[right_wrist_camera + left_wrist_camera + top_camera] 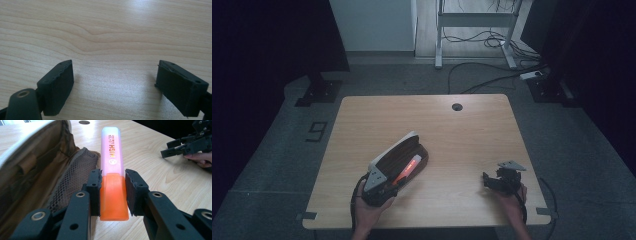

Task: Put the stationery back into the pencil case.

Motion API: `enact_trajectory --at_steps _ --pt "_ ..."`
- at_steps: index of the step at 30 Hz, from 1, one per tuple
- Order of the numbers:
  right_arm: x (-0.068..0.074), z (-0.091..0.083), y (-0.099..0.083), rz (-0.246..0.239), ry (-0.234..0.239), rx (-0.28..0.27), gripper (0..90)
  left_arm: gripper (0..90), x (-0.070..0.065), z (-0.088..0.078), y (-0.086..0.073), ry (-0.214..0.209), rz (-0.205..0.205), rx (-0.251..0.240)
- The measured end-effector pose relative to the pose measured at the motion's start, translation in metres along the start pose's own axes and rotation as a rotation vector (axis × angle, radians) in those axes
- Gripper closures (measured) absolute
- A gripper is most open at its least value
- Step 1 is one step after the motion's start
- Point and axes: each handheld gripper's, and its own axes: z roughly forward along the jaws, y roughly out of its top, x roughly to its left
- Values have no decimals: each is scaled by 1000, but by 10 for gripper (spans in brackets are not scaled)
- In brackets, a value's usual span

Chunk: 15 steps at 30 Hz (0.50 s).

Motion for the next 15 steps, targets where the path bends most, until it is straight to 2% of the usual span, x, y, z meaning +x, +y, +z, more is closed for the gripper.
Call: enact_trajectory --at_steps 8,15 --pt "0 0 0 0 0 0 142 676 9 -5 1 19 -13 -8" --pt "0 0 0 0 0 0 142 676 16 -3 1 32 -14 8"
